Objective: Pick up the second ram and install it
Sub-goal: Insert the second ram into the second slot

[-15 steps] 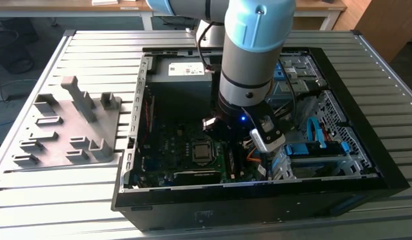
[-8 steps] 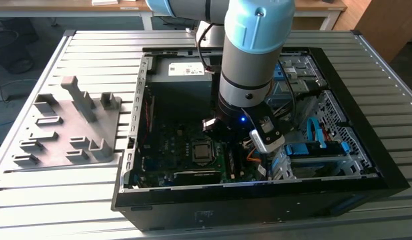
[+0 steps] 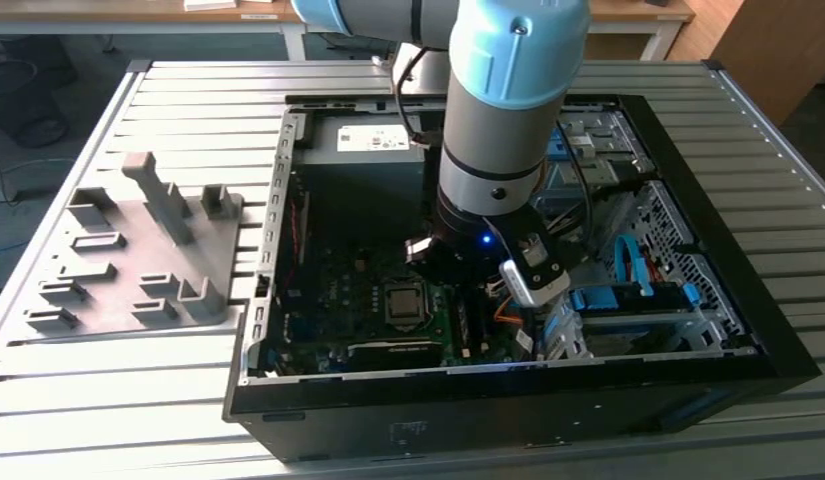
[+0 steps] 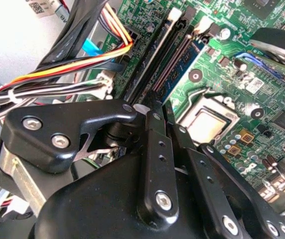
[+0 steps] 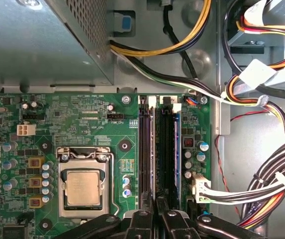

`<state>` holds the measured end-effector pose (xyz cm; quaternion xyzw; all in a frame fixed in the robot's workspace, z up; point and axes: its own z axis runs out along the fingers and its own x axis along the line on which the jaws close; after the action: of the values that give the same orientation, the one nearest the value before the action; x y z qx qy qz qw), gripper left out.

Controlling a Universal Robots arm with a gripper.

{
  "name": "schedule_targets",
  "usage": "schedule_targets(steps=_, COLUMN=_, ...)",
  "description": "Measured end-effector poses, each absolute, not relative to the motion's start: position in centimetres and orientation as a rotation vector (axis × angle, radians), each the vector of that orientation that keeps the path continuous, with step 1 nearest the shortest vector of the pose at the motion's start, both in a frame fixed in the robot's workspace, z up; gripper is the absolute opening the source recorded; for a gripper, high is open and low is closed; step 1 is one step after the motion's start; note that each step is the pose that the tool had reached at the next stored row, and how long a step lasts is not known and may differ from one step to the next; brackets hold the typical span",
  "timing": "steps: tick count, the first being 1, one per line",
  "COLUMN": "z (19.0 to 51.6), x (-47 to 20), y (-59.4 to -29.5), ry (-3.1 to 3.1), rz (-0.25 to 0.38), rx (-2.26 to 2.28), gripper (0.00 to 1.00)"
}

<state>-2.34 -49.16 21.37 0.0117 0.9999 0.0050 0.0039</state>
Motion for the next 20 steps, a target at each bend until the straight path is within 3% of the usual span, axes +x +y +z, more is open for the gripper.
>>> schedule_targets(steps=20, z=20.58, x=-2.34, y=-49.17, ry=3.134, rz=0.015, rx=0.037, gripper=0.14)
